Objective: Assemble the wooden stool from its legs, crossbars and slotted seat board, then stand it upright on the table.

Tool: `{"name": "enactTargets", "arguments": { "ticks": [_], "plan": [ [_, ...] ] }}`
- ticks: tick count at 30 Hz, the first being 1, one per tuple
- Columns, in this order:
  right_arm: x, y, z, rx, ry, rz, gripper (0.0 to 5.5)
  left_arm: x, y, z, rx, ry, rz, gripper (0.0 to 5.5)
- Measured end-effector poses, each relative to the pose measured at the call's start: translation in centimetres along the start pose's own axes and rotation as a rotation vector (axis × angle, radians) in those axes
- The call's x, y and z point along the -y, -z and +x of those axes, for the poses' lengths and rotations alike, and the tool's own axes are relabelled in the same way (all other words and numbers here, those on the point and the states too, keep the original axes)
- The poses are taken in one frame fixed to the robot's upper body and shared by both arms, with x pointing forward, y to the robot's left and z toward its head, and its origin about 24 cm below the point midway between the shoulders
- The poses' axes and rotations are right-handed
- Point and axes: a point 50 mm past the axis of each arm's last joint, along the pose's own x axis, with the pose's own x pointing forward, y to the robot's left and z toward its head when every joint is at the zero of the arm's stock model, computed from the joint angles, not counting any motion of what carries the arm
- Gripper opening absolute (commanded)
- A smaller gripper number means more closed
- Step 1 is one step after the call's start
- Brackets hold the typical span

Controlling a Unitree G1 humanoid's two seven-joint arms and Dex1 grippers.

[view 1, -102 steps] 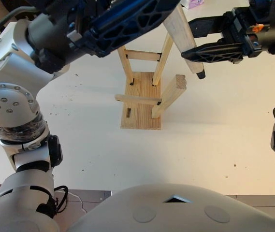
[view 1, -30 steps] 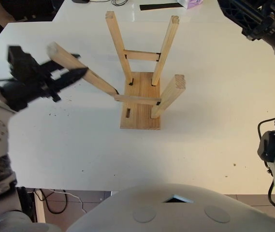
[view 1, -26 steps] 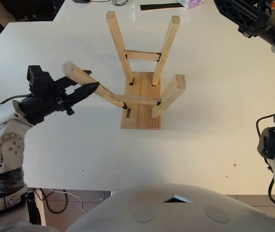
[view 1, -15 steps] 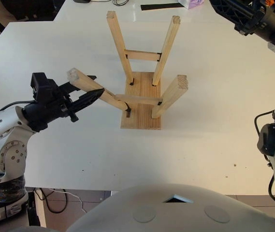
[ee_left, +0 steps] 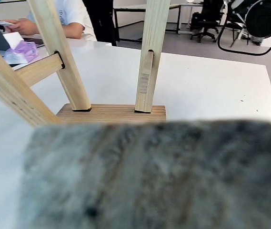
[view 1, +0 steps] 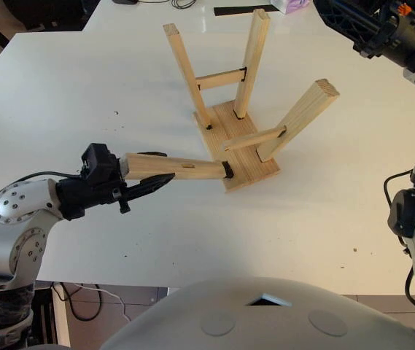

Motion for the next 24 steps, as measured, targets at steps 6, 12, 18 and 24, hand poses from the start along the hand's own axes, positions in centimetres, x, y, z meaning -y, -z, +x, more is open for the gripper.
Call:
{"name": "enactTargets", "arguments": {
  "ticks": [6,12,18,24],
  "plan": [
    [-0.5,0.5,-0.1,0.000,0.013,-0.005,3.36,-1.4,-2.9,1.3,0.065,-0.044,0.096,2.04],
    [-2.1,1.0,-1.4,0.052,0.083,-0.024,3.36,-1.6,-5.1,2.3,0.023,0.018,0.146,2.04],
    [-3.9,2.4,-4.3,0.093,0.271,-0.015,3.36,-3.3,-6.7,2.3,-0.057,0.119,0.168,2.04],
    [-5.9,3.6,-5.7,0.136,0.399,0.005,3.36,-5.0,-8.2,2.3,-0.117,0.202,0.189,2.04]
  ]
}}
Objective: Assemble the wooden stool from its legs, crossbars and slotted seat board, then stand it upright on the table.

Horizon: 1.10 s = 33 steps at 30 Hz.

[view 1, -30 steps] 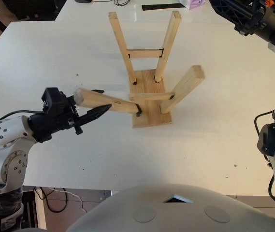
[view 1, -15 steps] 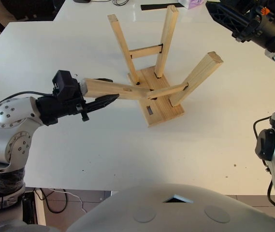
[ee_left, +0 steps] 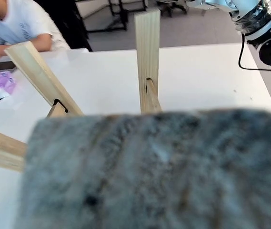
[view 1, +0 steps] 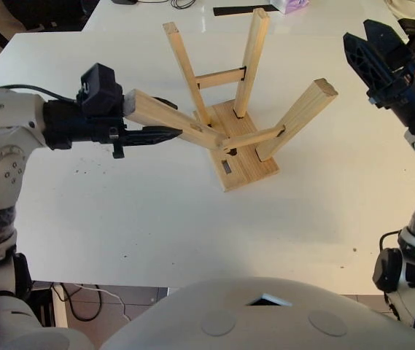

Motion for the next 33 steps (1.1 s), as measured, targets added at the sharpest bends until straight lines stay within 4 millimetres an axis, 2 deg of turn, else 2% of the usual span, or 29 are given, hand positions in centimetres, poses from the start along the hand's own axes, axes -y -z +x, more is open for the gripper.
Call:
{"name": "enactTargets", "arguments": {
  "ticks": [4,9,16,22,27,33],
  "plan": [
    [-0.5,0.4,-0.7,0.016,0.048,-0.003,3.36,-0.5,-0.6,-0.1,-0.047,0.046,0.021,2.04],
    [-1.4,0.7,-0.9,0.048,0.080,-0.005,3.36,-1.2,-1.2,1.0,-0.105,0.072,0.028,2.04],
    [-1.9,1.3,-1.9,0.067,0.163,-0.020,3.36,-1.6,-0.5,1.7,-0.181,0.034,-0.035,2.04],
    [-1.2,1.8,-3.0,0.068,0.304,-0.061,3.36,-0.9,-0.8,2.1,-0.194,0.060,-0.088,2.04],
    [0.0,2.2,-3.6,0.057,0.455,-0.104,3.36,-1.0,-1.8,2.3,-0.176,0.073,-0.085,2.04],
    [-0.1,2.8,-3.5,0.064,0.504,-0.101,3.36,-1.2,-0.9,3.0,-0.206,0.055,-0.114,2.04]
  ]
}}
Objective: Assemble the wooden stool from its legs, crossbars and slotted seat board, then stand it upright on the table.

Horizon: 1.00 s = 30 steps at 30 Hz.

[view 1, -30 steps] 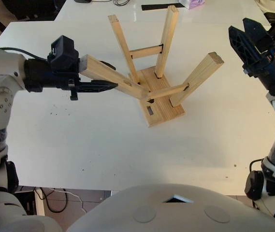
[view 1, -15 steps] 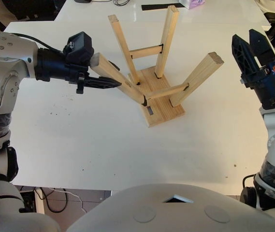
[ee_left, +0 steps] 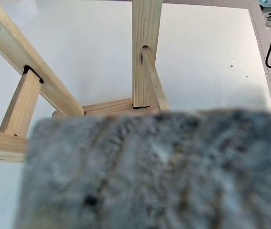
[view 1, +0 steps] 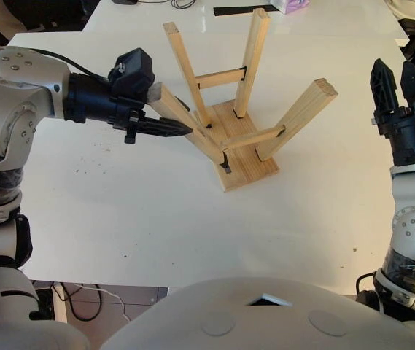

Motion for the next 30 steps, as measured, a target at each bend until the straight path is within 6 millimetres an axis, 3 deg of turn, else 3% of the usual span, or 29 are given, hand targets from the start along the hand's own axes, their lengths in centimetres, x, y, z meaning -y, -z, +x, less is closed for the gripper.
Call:
{"name": "enactTargets", "arguments": {
  "ticks": [11,30],
  "plan": [
    [-0.1,1.5,-1.4,-0.005,0.094,0.028,3.36,0.0,-0.1,0.3,-0.026,0.027,-0.039,2.04],
    [-1.1,2.3,-1.4,-0.013,0.099,0.035,3.36,-0.7,-0.6,1.5,-0.055,0.047,0.020,2.04]
  ]
}}
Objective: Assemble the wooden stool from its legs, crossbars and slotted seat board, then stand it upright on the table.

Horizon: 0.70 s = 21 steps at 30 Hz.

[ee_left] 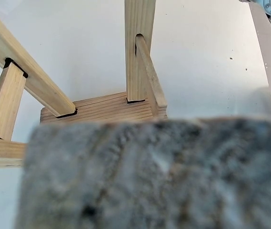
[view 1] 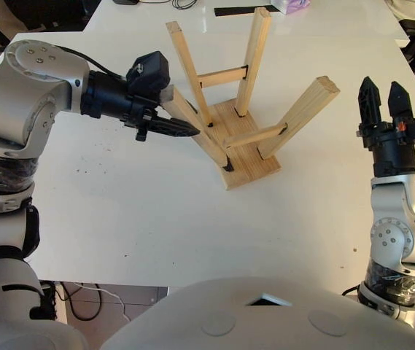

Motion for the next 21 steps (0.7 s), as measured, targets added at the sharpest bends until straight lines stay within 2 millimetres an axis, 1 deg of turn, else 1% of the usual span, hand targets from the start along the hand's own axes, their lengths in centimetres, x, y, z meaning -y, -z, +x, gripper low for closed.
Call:
{"name": "enactTargets", "arguments": {
  "ticks": [5,8,10,15,21],
  "plan": [
    [-0.5,0.4,-0.4,-0.018,0.002,-0.017,3.36,0.0,-0.2,0.2,-0.031,-0.003,0.038,2.04],
    [-1.4,1.2,-1.0,-0.061,-0.024,-0.041,3.36,-0.2,-0.1,0.0,-0.054,0.009,0.060,2.04],
    [-1.8,1.3,-1.3,-0.068,-0.035,-0.036,3.36,-0.7,0.0,-0.6,-0.081,0.014,0.078,2.04],
    [-2.1,1.1,-1.8,-0.060,-0.032,-0.035,3.36,-1.8,0.1,-2.1,-0.148,0.002,0.119,2.04],
    [-2.5,1.4,-2.4,-0.069,-0.027,-0.023,3.36,-2.4,0.0,-2.9,-0.185,0.018,0.141,2.04]
  ]
}}
